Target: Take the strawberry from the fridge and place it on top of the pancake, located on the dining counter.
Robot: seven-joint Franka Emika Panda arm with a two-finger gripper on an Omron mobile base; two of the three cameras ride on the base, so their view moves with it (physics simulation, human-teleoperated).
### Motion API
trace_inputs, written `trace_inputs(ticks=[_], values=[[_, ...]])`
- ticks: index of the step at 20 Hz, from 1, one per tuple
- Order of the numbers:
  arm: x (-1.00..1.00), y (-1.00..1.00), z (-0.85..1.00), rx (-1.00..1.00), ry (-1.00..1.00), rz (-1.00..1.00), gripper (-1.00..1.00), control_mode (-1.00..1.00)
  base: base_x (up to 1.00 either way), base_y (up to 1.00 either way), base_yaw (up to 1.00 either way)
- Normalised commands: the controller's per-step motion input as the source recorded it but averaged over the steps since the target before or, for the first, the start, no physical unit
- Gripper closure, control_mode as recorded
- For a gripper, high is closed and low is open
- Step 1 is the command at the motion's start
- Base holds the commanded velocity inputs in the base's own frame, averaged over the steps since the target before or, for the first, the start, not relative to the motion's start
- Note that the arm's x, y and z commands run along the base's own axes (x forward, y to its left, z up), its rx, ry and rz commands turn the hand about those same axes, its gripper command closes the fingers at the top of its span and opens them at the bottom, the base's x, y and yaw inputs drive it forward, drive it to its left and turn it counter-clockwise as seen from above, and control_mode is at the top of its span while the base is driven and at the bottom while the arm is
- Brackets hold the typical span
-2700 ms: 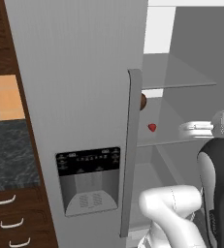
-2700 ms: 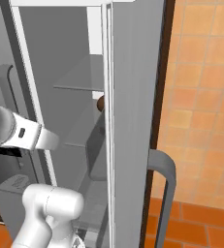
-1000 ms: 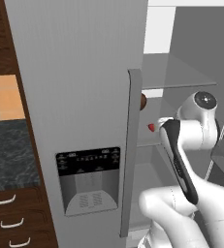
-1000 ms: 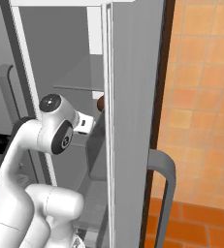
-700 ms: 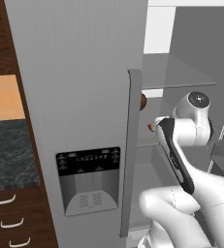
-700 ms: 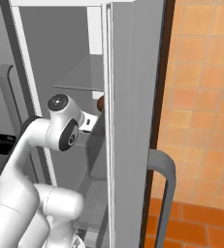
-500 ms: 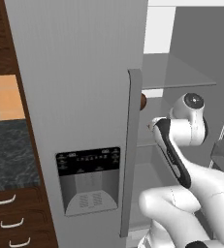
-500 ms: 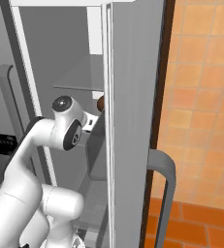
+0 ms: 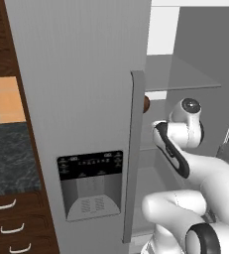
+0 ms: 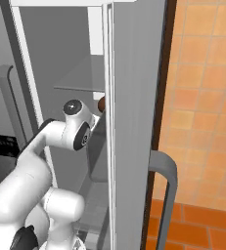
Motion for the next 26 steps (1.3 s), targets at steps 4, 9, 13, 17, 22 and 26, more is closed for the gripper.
trace_inputs(ticks=[4, 9, 13, 17, 22, 26], values=[[0.46, 0.00, -0.24, 0.00, 0.01, 0.00, -1.00, -1.00, 0.00, 0.00, 0.00], [0.44, 0.00, -0.21, 0.00, 0.03, 0.00, -1.00, -1.00, 0.00, 0.00, 0.00], [0.37, 0.00, -0.21, 0.00, 0.04, 0.00, -1.00, -1.00, 0.00, 0.00, 0.00], [0.37, -0.02, -0.35, 0.00, 0.10, 0.00, -1.00, -1.00, 0.00, 0.00, 0.00], [0.44, -0.20, -0.19, 0.00, 0.05, 0.01, -1.00, -1.00, 0.00, 0.00, 0.00], [0.17, -0.01, -0.27, 0.01, 0.04, 0.00, -1.00, -1.00, 0.00, 0.00, 0.00]])
